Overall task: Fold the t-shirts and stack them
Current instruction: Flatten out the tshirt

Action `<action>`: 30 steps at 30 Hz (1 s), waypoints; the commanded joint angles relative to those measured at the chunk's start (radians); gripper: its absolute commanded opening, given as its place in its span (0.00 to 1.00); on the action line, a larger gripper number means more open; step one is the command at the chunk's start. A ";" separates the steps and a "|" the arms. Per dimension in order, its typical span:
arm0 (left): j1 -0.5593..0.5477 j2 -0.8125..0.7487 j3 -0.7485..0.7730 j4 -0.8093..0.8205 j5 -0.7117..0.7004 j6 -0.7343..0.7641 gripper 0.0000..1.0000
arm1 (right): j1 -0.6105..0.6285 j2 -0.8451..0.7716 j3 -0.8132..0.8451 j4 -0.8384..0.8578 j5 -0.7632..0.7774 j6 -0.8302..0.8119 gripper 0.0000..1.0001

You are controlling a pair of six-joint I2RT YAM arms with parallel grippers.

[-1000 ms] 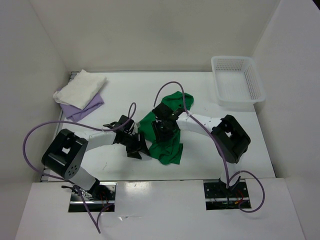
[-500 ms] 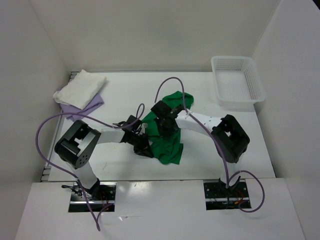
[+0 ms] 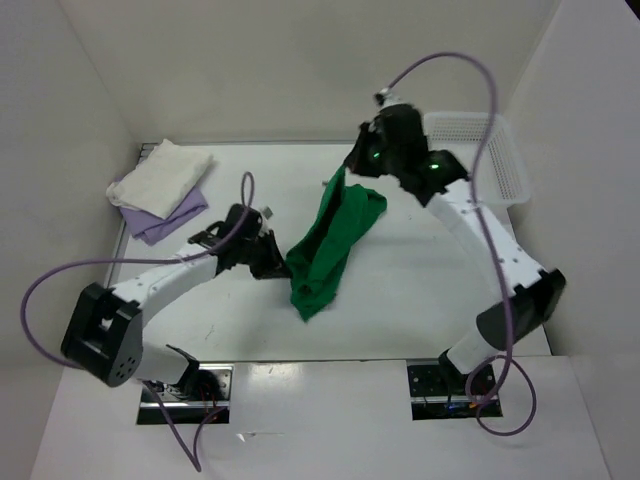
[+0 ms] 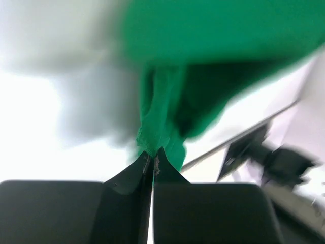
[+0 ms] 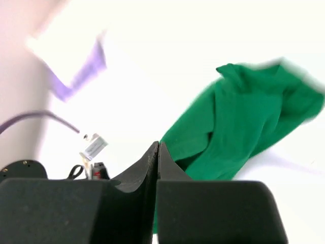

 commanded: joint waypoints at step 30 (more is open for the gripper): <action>0.439 -0.234 0.637 -0.222 0.041 0.162 0.00 | 0.037 -0.170 -0.488 0.408 -0.380 0.208 0.12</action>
